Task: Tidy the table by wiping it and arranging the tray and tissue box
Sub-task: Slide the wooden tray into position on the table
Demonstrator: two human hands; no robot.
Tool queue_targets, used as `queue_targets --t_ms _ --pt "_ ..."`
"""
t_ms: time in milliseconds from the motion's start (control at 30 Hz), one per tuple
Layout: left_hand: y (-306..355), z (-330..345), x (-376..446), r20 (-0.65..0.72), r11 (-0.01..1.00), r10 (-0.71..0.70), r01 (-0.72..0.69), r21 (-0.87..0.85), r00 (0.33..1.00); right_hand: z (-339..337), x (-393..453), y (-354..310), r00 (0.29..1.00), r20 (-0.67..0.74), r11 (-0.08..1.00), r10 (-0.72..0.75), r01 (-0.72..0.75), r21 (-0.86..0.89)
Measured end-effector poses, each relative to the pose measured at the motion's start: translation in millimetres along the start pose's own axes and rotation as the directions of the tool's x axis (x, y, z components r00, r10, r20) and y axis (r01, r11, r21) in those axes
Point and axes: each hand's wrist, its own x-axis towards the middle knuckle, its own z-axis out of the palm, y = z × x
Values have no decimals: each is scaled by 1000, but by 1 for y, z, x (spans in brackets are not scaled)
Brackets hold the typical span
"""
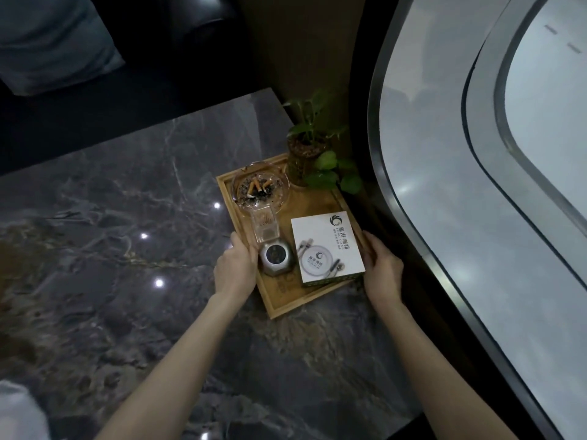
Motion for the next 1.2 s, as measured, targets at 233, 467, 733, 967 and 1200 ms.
queue_targets --t_ms 233,467,733,967,1200 --pt "1 -5 3 17 998 42 -41 -52 999 0 1 -2 1000 -27 1000 -5 5 -7" --pt "-4 -16 3 11 995 57 -56 -84 998 -1 -2 -12 998 -51 999 -27 28 24" --pt "-38 -39 -3 -14 996 -6 5 -92 1000 17 -15 -37 990 -8 990 -141 141 -18" --pt "-81 -64 -22 -47 991 -100 95 -99 994 43 -39 -64 977 39 977 -211 212 -33" --pt "-130 -84 -48 -63 986 -162 160 -48 985 72 -77 -81 973 136 982 -188 188 11"
